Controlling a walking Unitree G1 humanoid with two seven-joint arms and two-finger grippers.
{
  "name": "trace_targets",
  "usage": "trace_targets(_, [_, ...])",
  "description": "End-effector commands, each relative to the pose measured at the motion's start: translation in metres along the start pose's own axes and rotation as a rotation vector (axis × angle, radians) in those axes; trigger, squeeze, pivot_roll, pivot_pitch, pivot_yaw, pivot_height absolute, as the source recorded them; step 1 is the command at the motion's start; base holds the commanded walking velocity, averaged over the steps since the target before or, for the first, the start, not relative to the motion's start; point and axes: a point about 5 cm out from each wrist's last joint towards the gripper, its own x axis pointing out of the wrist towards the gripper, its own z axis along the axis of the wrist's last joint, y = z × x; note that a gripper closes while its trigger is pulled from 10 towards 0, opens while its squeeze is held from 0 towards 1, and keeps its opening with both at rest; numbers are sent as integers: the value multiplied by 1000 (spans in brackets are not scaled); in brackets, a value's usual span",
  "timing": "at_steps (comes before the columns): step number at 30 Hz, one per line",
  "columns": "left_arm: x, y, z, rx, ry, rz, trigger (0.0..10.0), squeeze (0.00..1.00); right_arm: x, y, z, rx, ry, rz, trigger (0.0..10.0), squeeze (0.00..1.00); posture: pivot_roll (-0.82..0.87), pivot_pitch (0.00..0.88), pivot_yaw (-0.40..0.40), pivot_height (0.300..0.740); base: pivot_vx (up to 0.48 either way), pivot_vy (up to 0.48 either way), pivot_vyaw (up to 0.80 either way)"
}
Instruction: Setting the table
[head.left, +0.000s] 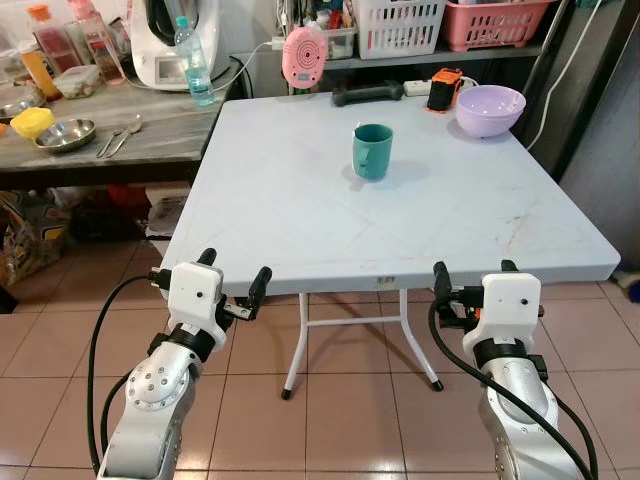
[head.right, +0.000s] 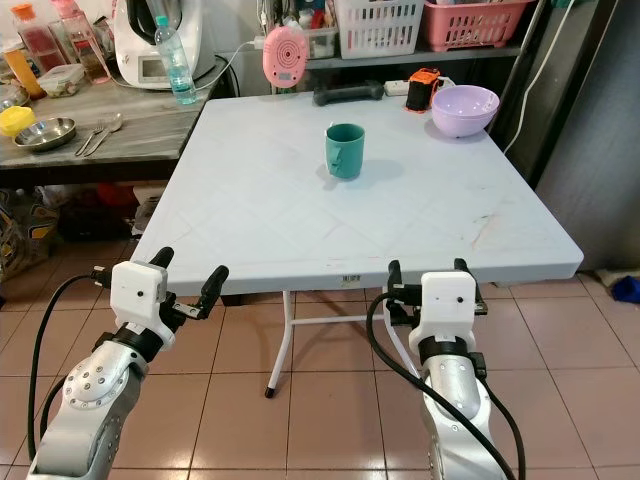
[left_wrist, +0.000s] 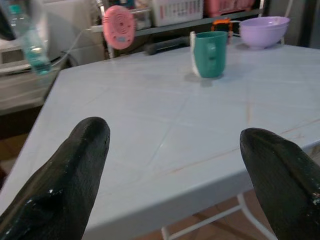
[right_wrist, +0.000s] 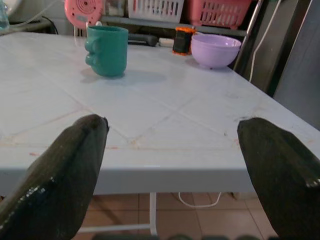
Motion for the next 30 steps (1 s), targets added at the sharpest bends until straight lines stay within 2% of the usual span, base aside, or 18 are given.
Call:
trace_targets(1, [0, -1, 3, -5, -10, -13, 10000, 0, 0, 2, 2, 2, -13, 4, 10000, 0, 16, 36, 72, 740, 480, 0, 0])
trace_targets(22, [-1, -4, 3, -24, -10, -39, 10000, 0, 2, 6, 3, -11, -25, 27, 10000, 0, 20, 37, 70, 740, 480, 0, 0])
trace_targets(30, [-3, -4, 2, -17, 5, -33, 10000, 0, 4, 21, 2, 16, -24, 87, 10000, 0, 28, 44, 78, 740, 444, 0, 0])
